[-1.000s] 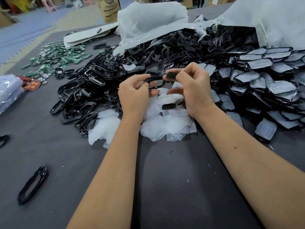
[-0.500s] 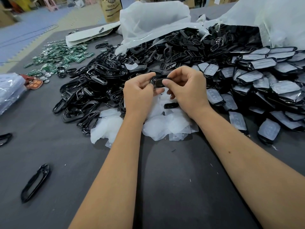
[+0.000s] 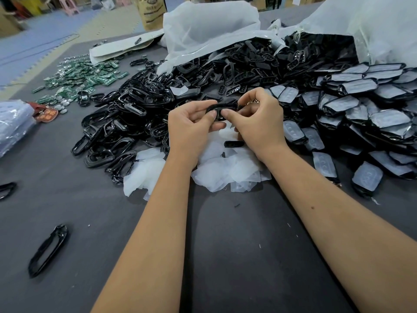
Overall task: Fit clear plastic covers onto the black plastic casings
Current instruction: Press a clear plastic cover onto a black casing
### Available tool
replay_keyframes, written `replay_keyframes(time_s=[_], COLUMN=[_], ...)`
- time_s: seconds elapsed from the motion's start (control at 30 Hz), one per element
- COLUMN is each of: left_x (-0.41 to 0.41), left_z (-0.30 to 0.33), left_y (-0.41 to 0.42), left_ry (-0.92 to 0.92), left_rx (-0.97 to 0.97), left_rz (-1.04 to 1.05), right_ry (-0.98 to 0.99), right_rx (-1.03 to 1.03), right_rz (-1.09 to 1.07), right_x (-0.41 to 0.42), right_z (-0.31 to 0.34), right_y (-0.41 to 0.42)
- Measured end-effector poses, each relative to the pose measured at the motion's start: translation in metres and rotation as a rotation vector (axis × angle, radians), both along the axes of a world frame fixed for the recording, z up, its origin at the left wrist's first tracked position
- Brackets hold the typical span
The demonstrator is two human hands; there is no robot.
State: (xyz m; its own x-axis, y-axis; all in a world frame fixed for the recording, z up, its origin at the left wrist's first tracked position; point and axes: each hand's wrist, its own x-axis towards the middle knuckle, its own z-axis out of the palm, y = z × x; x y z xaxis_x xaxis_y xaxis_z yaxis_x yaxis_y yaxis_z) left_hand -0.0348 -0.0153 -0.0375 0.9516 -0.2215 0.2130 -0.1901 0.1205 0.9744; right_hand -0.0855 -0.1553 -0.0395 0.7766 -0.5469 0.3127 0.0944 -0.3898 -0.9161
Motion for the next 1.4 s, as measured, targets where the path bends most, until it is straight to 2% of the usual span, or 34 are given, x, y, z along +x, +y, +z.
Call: replay_keyframes(time_s=[0.07, 0.17, 0.27, 0.43, 0.63, 0.73, 0.8, 0.87, 0.93, 1.03, 1.1, 1.2, 1.33, 1.4], left_x=[0.000, -0.001, -0.003, -0.003, 0.000, 0.002, 0.004, 0.006, 0.010, 0.013, 0.013, 0.012, 0.011, 0.011], left_z=[0.002, 0.004, 0.004, 0.002, 0.001, 0.006, 0.007, 0.008, 0.010, 0.013, 0.014, 0.014, 0.016, 0.016], left_y=[0.002, 0.003, 0.002, 0.001, 0.003, 0.004, 0.006, 0.010, 0.016, 0.020, 0.019, 0.019, 0.020, 0.020], left_ry=[0.047, 0.102, 0.074, -0.004, -0.060, -0.071, -0.050, 0.001, 0.070, 0.154, 0.165, 0.169, 0.176, 0.183], left_rx=[-0.057, -0.116, -0.114, -0.060, -0.018, -0.056, -0.109, -0.179, -0.259, -0.356, -0.375, -0.388, -0.417, -0.434], left_rz=[-0.025, -0.069, -0.087, -0.051, -0.014, 0.020, 0.063, 0.118, 0.185, 0.245, 0.243, 0.246, 0.255, 0.257], right_ry=[0.029, 0.010, -0.012, -0.005, -0.026, -0.092, -0.138, -0.185, -0.118, 0.280, 0.442, 0.376, 0.180, 0.118], right_rx=[0.020, 0.158, 0.237, 0.234, 0.015, -0.247, -0.378, -0.388, -0.372, -0.458, -0.579, -0.548, -0.240, -0.158], right_rz=[0.049, 0.197, 0.230, 0.246, 0.154, 0.034, 0.029, 0.133, 0.440, 0.937, 1.024, 0.960, 0.782, 0.670], right_x=[0.000, -0.001, -0.001, -0.002, -0.003, -0.002, -0.004, -0.008, -0.012, -0.017, -0.016, -0.013, -0.009, -0.007], right_z=[0.002, 0.003, 0.002, 0.003, 0.008, 0.017, 0.025, 0.033, 0.039, 0.044, 0.042, 0.039, 0.032, 0.029], right_y=[-0.002, -0.004, -0.005, -0.005, -0.001, 0.004, 0.009, 0.011, 0.012, 0.019, 0.024, 0.027, 0.014, 0.007])
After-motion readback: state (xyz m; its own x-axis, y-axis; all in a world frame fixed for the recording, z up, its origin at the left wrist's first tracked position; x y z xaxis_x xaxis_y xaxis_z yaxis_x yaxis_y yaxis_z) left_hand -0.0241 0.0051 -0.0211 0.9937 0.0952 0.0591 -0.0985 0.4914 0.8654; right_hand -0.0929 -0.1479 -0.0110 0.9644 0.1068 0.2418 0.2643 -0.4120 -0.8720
